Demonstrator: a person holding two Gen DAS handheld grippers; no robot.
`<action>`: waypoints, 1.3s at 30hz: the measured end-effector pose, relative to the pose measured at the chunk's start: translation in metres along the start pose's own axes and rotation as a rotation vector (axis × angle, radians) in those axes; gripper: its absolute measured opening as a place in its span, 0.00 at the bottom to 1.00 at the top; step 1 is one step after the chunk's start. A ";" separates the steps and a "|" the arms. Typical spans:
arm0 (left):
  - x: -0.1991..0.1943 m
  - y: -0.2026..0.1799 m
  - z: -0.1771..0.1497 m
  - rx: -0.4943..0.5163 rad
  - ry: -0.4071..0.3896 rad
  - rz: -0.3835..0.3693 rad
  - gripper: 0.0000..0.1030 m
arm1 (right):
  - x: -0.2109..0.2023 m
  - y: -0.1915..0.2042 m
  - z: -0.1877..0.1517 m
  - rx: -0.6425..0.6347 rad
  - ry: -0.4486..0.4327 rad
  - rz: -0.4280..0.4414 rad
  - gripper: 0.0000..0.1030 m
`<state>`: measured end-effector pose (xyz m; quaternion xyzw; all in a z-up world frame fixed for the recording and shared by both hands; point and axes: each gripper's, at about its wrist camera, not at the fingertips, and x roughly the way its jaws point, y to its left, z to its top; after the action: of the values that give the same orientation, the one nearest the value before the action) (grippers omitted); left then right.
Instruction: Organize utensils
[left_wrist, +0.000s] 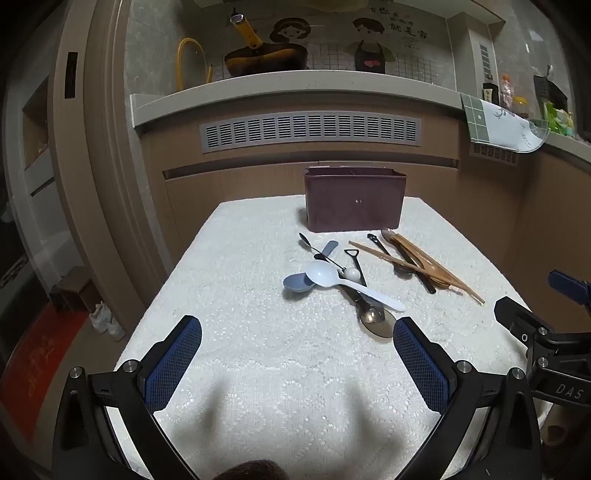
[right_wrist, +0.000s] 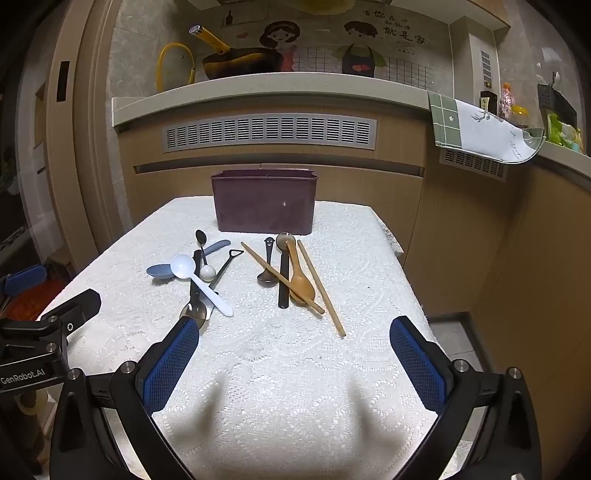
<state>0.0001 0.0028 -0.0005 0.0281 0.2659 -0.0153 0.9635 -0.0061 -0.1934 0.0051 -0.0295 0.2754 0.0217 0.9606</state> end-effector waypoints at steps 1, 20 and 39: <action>0.000 0.000 0.000 0.000 0.001 -0.001 1.00 | 0.001 0.001 0.000 -0.001 0.001 0.000 1.00; 0.003 -0.004 -0.005 -0.002 0.013 -0.005 1.00 | 0.004 0.001 -0.001 0.003 0.009 0.005 1.00; 0.001 -0.003 -0.005 -0.003 0.022 -0.008 1.00 | 0.004 0.002 -0.001 0.003 0.008 0.004 1.00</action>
<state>-0.0013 0.0001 -0.0052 0.0258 0.2768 -0.0184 0.9604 -0.0035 -0.1918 0.0024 -0.0274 0.2793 0.0233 0.9595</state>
